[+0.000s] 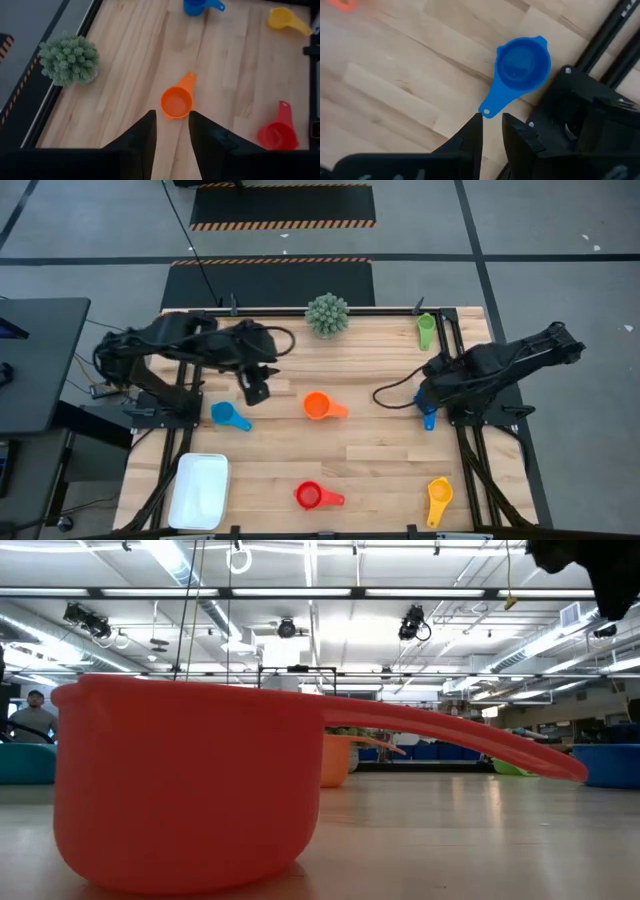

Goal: Nest measuring cups in basket
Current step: Stack the blue measuring cup on top of the orange measuring cup

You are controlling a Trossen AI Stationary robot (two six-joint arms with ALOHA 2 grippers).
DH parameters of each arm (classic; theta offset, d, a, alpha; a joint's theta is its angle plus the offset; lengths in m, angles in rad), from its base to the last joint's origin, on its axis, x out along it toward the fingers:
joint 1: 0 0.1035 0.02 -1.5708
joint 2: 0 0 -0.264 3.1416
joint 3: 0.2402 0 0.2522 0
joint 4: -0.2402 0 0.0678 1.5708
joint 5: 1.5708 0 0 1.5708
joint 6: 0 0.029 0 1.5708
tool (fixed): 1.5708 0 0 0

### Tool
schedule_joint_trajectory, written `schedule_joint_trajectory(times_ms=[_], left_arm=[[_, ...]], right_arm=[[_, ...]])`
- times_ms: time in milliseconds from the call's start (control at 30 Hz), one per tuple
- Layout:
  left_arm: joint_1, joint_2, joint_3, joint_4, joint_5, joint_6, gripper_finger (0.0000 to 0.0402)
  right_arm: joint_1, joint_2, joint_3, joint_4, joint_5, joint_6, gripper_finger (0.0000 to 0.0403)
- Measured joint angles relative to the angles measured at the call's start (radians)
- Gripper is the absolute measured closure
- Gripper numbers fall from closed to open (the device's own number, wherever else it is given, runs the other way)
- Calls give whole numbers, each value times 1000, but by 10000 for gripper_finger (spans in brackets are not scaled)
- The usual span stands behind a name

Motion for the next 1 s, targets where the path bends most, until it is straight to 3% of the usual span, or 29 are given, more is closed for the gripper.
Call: schedule_joint_trajectory(times_ms=[300,500,833,1000], left_arm=[[-26,-45,0,-1,-5,39,280],[-25,-45,0,-3,-5,61,280],[-25,-44,0,-3,-5,56,280],[-25,-44,0,-3,-5,56,280]], right_arm=[[-60,159,-61,14,-46,-51,324],[-110,217,-122,151,-54,-126,324],[-219,220,-299,238,-83,-170,324],[-249,212,-343,352,-120,-271,324]])
